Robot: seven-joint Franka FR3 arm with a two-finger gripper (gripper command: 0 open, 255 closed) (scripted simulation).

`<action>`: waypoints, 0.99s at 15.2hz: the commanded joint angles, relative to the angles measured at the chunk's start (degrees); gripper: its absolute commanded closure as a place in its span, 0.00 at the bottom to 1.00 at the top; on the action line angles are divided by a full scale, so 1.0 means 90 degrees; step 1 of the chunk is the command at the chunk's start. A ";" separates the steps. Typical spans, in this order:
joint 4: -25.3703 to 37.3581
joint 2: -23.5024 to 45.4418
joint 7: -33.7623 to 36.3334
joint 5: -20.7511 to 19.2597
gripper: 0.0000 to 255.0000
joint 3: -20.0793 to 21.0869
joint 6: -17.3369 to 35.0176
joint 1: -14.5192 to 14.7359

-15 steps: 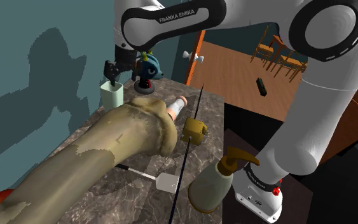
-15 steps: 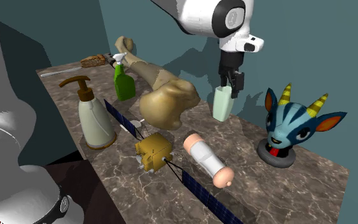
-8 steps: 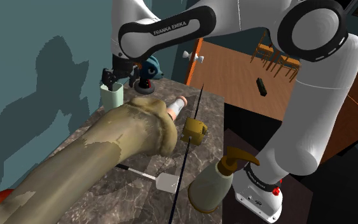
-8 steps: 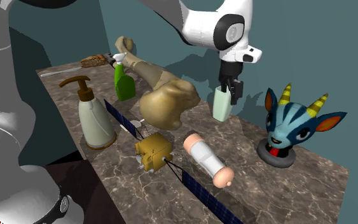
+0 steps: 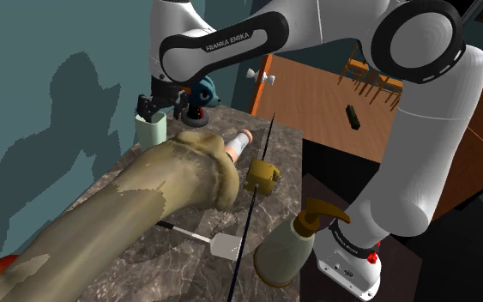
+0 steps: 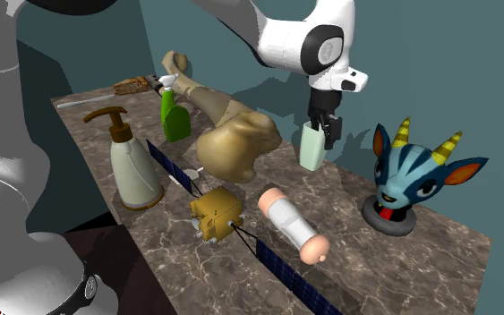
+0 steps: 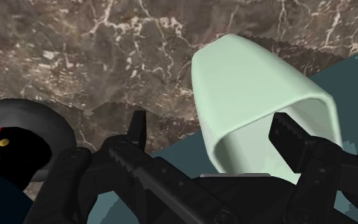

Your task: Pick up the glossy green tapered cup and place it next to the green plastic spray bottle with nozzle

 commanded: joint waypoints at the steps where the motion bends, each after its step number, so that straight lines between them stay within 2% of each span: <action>1: 0.0000 0.0000 0.0000 0.0000 1.00 0.0000 0.0000 0.0000; 10: -0.0001 0.0000 0.0000 0.0000 1.00 0.0000 0.0001 0.0000; 15: 0.0200 -0.0171 -0.0057 0.0083 1.00 0.0036 -0.0361 -0.0021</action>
